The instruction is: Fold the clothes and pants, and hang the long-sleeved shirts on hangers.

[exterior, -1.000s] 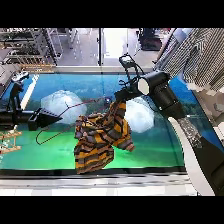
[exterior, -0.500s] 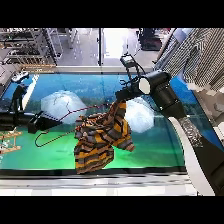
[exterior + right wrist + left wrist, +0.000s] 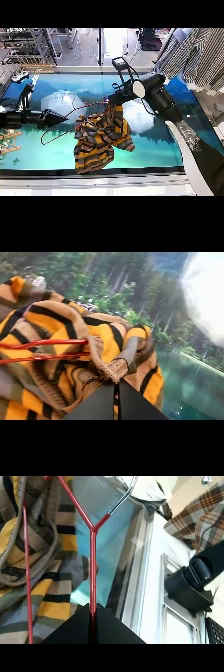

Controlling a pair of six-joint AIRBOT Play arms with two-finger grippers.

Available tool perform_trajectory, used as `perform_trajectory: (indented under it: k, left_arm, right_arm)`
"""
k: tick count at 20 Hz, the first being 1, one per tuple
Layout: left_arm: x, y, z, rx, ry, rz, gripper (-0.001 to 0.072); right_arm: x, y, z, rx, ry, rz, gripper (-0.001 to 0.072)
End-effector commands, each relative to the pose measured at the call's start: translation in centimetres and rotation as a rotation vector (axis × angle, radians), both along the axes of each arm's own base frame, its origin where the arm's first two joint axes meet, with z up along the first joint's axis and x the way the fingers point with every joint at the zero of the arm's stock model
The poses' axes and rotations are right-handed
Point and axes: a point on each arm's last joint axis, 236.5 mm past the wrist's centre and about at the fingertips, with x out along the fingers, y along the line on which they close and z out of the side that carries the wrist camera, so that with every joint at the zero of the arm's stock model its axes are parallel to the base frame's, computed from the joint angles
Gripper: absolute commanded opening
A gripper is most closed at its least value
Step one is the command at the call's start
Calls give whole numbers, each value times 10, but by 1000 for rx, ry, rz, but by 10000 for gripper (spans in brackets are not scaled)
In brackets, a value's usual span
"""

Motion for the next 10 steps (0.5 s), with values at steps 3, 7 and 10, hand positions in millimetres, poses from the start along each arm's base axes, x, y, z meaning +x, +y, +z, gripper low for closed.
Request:
perform_trajectory:
  k: [3, 7, 10]
  left_arm:
    - [-3, -8, -2, -5, 4, -27, 13]
    - [-32, -10, 1, -45, 46, -161, 13]
    - [-43, -8, 2, -66, 78, -208, 13]
  right_arm:
    - [-33, 32, 18, 3, -23, 138, 17]
    - [-62, 50, 31, -64, -69, 307, 17]
    - [-74, 46, 37, -118, -85, 349, 17]
